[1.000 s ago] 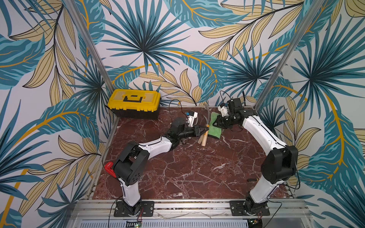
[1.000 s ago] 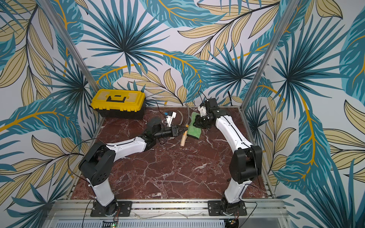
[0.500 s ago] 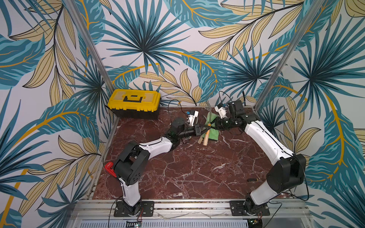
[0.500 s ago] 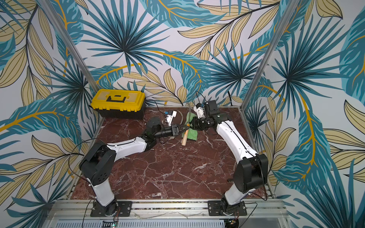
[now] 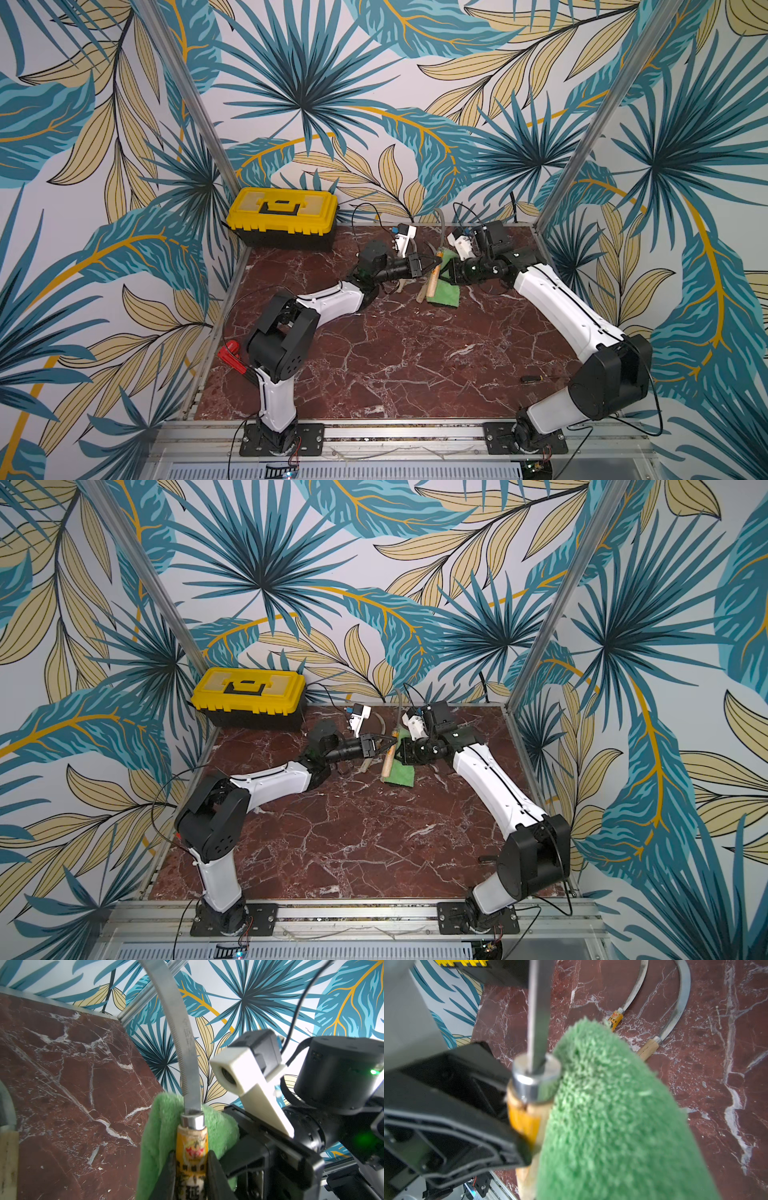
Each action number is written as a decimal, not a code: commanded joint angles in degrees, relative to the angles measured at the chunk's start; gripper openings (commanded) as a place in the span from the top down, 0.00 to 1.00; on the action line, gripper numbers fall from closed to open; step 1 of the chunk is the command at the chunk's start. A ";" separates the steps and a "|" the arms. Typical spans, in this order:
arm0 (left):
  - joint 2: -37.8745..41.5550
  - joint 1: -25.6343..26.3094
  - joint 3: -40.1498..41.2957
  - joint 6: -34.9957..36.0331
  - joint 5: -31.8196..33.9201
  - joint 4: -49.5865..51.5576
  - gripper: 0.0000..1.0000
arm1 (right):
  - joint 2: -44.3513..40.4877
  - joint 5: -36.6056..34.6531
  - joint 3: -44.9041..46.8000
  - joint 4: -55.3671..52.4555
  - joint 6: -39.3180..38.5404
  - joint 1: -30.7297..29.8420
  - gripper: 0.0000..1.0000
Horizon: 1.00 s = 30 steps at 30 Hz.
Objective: Wipe small sickles with rags
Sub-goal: Wipe the small sickle.
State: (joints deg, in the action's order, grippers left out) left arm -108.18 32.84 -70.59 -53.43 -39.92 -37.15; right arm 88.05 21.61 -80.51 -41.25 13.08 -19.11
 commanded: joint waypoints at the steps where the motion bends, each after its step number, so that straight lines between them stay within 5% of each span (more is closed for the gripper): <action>1: -2.25 -1.14 -2.17 0.69 2.63 -0.42 1.00 | -3.94 5.68 2.11 -2.49 -2.12 -3.57 0.91; 6: -2.50 -2.97 -3.03 0.35 2.32 -0.46 1.00 | -9.09 5.33 5.99 -3.10 -2.49 -3.81 0.92; 10: -1.07 -3.75 -1.68 0.34 1.61 -0.42 1.00 | -10.94 -1.85 5.95 -5.56 -3.06 -1.96 0.92; 17: 3.55 -3.66 5.49 -3.29 1.07 -6.25 1.00 | -0.14 -2.54 -4.21 -4.97 -1.06 3.28 0.94; 25: 3.67 -3.66 9.37 -9.11 0.29 -15.28 1.00 | 10.98 6.88 -16.72 -3.57 -0.34 3.21 0.94; 30: 1.22 -3.66 7.57 -10.79 0.03 -17.22 1.00 | 10.11 10.24 -16.21 -3.00 -2.53 0.97 0.94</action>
State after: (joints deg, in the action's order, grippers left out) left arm -106.48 29.10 -61.39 -62.57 -38.92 -49.23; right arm 99.55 27.42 -96.47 -44.80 12.10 -16.49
